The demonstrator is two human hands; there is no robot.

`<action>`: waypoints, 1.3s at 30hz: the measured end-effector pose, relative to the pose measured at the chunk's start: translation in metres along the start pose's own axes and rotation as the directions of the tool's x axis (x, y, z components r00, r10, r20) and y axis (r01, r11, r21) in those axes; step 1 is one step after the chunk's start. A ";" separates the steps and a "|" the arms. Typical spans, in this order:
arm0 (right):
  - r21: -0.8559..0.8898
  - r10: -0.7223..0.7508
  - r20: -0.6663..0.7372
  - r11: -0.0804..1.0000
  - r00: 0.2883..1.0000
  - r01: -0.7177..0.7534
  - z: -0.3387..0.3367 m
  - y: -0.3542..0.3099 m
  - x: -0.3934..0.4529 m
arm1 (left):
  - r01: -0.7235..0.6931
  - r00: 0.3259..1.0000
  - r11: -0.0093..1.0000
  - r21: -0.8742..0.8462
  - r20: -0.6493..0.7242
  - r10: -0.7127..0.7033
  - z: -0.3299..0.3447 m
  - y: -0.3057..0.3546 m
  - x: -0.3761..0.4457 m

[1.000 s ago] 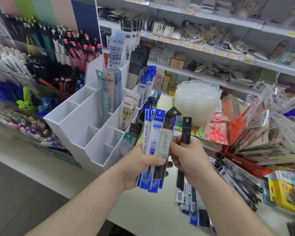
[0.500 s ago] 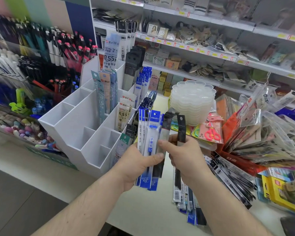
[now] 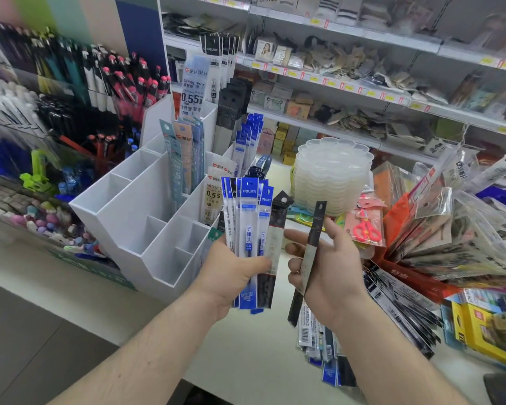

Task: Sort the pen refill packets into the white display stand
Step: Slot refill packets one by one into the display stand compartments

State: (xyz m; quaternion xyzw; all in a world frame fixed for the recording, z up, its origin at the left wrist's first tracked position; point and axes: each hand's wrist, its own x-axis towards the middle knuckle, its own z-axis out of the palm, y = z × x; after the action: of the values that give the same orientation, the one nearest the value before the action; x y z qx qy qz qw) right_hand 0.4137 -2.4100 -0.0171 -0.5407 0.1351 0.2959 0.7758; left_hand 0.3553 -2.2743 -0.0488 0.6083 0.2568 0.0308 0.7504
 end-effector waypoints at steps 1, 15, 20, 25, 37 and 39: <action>0.056 0.007 0.008 0.998 1.000 -0.007 0.000 -0.001 -0.002 | -0.006 1.000 1.000 0.000 -0.024 0.006 0.000 -0.001 0.001; 0.080 -0.107 0.012 0.991 0.994 0.105 0.022 0.015 -0.010 | -0.103 0.990 0.992 -0.069 0.092 0.109 0.002 -0.008 -0.003; 0.157 -0.060 0.015 0.986 0.998 0.057 0.028 0.013 -0.013 | -0.102 0.987 0.986 -0.129 0.113 0.116 0.000 -0.008 -0.003; 0.135 -0.084 0.009 0.987 0.996 0.082 0.029 0.014 -0.010 | -0.089 0.993 0.991 -0.103 0.072 0.097 -0.003 -0.006 -0.003; -0.014 -0.116 -0.163 0.993 0.980 0.115 0.028 0.013 -0.004 | -0.216 0.965 0.975 0.051 -0.142 0.221 -0.004 -0.006 -0.001; 0.080 -0.047 -0.129 0.995 0.991 0.058 0.031 0.014 -0.005 | -0.228 0.961 0.972 0.054 -0.146 0.234 -0.003 -0.005 -0.002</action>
State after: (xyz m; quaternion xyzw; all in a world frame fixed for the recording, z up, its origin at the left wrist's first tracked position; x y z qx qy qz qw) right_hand 0.3980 -2.3796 -0.0130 -0.5291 0.1821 0.2345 0.7950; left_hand 0.3510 -2.2742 -0.0533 0.6437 0.2406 0.1594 0.7087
